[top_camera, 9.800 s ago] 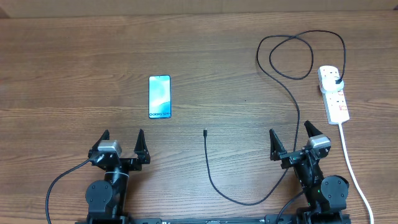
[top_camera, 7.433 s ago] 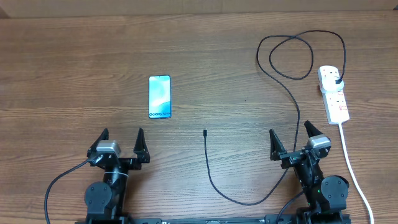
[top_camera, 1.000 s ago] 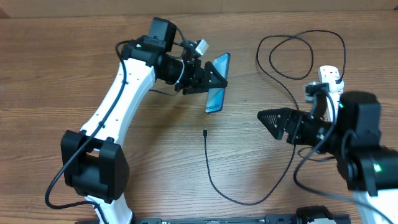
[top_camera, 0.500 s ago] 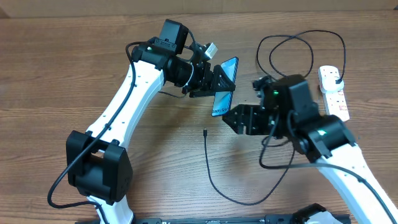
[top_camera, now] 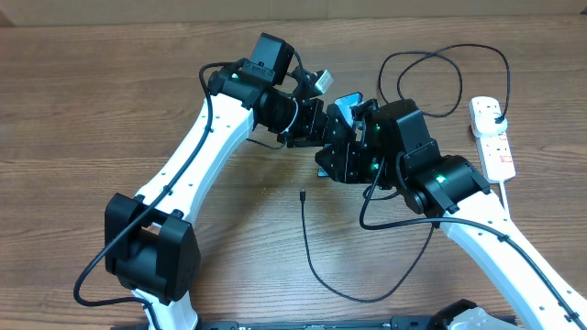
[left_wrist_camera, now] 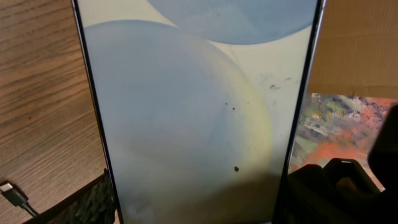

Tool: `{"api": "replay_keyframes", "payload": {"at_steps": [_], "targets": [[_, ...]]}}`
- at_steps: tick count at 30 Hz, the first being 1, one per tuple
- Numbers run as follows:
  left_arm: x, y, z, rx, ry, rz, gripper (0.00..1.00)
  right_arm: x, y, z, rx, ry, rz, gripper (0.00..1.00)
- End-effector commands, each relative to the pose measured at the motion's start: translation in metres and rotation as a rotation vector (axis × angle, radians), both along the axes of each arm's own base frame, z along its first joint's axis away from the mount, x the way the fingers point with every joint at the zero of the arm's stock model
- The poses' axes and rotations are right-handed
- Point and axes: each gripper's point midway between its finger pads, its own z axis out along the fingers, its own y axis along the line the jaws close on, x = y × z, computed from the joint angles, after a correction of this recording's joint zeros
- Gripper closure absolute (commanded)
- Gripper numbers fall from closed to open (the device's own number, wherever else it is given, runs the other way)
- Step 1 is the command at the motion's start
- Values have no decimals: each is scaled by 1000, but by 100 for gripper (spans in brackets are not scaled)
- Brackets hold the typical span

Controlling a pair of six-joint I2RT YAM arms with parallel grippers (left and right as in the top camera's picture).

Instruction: Plug charger to phone and switch on socket

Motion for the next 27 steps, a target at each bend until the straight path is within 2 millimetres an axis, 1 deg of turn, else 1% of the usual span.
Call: {"api": "replay_keyframes", "payload": {"at_steps": [1,4,5,7,8,9,11,13,14,15,17,18,19,20,21,22,23,25,27], "targets": [[0,-3,19,-42,-45,-15,28,6,0,11,9,-37,-14,64],[0,-4,20,-46,-46,-17,28,7,-1,11,7,-40,-22,75],[0,-4,20,-47,-47,-17,28,7,-1,12,7,-41,-23,75],[1,-4,20,-48,-50,-17,27,8,-1,12,9,-43,-22,82],[1,-4,20,-50,-53,-17,27,8,-1,12,9,-44,-23,87],[2,-5,21,-52,-56,-18,27,8,-1,12,9,-44,-22,96],[2,-5,21,-54,-57,-18,24,8,-1,12,9,-44,-23,96],[3,-4,22,-56,-60,-17,16,9,0,15,15,-54,-22,96],[6,-4,25,-77,-69,-15,13,10,0,21,30,-72,-21,96],[8,-4,29,-99,-73,-19,12,10,1,26,43,-81,-16,96],[13,-4,47,-209,-90,-42,12,10,3,47,102,-117,4,96],[16,-3,60,-281,-106,-62,13,9,4,58,134,-136,19,96],[18,-1,72,-351,-125,-86,13,7,5,67,162,-152,34,96],[18,0,81,-395,-141,-104,14,7,5,73,183,-164,46,96],[19,2,98,-486,-179,-150,15,5,7,85,224,-189,71,96],[18,3,105,-522,-198,-172,15,4,8,89,240,-196,80,96],[16,5,117,-585,-234,-218,16,4,9,93,261,-199,84,96],[10,6,134,-669,-280,-293,18,7,9,99,292,-201,81,96],[5,7,144,-716,-309,-345,20,9,10,104,312,-221,91,96]]}}
